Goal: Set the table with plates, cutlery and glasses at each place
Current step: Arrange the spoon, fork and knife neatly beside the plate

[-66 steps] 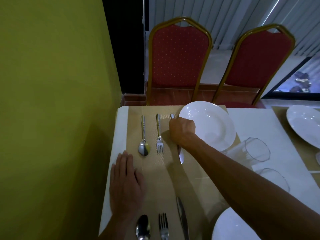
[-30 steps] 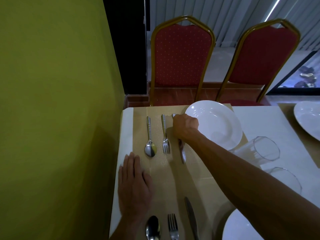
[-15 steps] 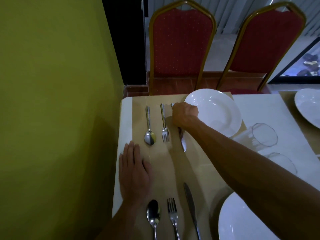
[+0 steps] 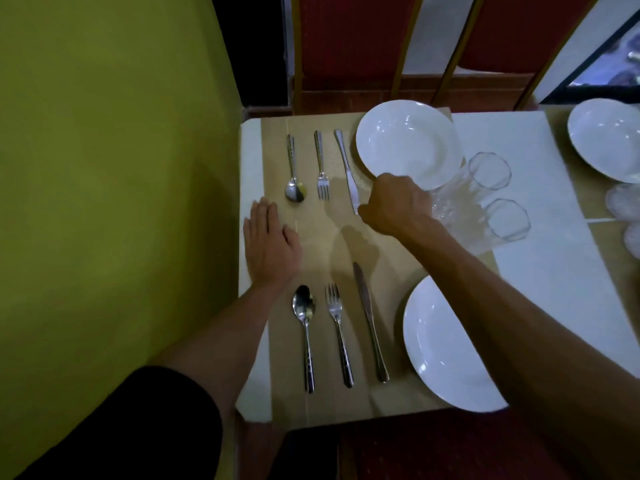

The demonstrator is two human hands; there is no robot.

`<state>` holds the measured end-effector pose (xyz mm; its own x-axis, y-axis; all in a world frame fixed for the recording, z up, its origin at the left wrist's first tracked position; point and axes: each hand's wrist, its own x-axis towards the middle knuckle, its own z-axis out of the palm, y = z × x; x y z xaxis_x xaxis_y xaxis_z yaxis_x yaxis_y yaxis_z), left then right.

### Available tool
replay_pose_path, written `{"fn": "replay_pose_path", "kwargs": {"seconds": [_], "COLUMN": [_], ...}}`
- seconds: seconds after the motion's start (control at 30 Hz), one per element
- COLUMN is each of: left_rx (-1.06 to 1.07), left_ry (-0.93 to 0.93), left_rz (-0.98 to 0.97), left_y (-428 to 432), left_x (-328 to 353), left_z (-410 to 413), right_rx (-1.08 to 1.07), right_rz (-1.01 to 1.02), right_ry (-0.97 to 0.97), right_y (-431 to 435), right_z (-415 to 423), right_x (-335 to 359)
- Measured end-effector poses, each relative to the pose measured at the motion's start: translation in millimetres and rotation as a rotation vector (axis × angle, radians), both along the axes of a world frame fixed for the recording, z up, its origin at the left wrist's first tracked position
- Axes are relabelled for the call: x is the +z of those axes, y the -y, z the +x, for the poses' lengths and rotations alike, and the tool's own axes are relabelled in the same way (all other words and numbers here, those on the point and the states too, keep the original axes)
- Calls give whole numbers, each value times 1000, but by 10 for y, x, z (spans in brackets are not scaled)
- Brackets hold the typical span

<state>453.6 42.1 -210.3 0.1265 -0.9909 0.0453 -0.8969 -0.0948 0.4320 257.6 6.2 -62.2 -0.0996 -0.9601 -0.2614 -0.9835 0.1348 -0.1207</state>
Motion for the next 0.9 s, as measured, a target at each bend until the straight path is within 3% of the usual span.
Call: {"fn": "replay_pose_path", "kwargs": {"seconds": [0.2,0.33,0.6,0.9], "left_rx": [32,156,58,51], "left_ry": [-267,-403,-597,-742], "left_rz": [273,192,305,345], "left_y": [66,-388,-1590,-2165], "left_x": [443,868,1125,1264], "left_z": [129,-9,-716,-1632], "right_rx": [-136,-248,-259,-313], "right_rz": [93,171,160,68], "right_ry": [129,232,301,357], "right_y": [-811,-1270,-1871,-2470], "right_z": [-173,-248,-522,-1469], "right_x": [-98,-109,-17,167]}}
